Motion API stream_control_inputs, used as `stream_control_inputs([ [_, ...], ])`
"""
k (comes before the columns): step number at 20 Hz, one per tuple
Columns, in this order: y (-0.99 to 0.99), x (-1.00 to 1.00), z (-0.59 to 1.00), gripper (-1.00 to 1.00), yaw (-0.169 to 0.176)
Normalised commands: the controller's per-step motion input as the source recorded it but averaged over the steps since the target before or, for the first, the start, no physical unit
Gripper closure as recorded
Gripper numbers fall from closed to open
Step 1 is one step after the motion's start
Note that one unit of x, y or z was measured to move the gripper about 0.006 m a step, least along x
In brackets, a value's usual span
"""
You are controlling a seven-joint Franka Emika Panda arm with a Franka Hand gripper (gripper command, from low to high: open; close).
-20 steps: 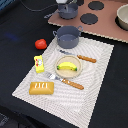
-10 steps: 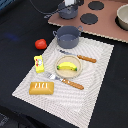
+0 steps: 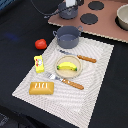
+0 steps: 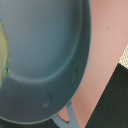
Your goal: Interact with the objects in diverse but meaningful ways.
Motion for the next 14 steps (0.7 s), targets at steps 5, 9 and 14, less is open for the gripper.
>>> stream_control_inputs([
  [5, 0.04, 0.07, -0.23, -1.00, 0.017],
  [9, 0.07, 0.07, -0.16, -1.00, 0.016],
  [14, 0.08, 0.03, -0.14, -1.00, 0.018],
])
